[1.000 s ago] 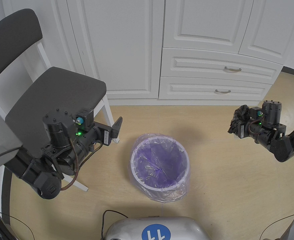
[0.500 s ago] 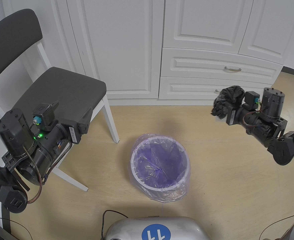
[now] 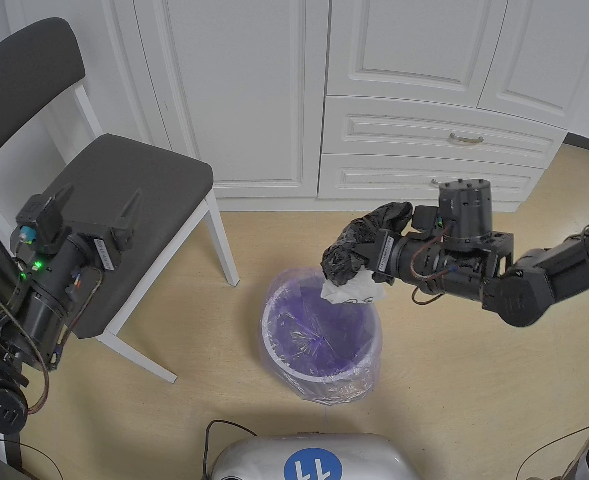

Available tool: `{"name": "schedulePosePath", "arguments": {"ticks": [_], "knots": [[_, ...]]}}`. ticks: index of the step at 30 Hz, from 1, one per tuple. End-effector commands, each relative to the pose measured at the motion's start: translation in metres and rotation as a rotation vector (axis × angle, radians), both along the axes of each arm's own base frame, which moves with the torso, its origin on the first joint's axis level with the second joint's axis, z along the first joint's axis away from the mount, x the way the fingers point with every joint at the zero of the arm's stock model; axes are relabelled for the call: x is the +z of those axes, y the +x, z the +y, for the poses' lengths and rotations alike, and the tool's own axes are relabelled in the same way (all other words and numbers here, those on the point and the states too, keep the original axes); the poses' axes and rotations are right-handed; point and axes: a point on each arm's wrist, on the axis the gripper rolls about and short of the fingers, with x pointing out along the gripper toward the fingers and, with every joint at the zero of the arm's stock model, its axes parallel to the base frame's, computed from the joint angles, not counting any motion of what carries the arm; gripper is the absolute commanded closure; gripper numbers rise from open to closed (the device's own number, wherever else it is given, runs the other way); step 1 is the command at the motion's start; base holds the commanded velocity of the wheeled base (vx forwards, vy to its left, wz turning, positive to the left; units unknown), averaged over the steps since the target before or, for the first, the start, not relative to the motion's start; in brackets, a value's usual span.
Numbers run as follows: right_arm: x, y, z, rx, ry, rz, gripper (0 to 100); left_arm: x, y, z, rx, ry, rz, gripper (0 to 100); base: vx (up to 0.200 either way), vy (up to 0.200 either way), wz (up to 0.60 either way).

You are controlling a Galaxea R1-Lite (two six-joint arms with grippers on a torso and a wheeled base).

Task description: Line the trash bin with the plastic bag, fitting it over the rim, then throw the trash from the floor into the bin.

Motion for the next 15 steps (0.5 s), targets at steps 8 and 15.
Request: {"name": "schedulePosePath", "arguments": {"ticks": [8, 15], "knots": [[-0.098, 0.062, 0.048, 0.021, 0.044, 0.342, 100, 0.03, -0.035, 0.024, 0.039, 0.013, -0.128, 0, 0.0, 0.0, 0.0], [-0.118, 0.068, 0.041, 0.07, 0.063, 0.414, 100, 0.03, -0.037, 0.029, 0.071, 0.036, -0.134, 0, 0.0, 0.0, 0.0]]}}
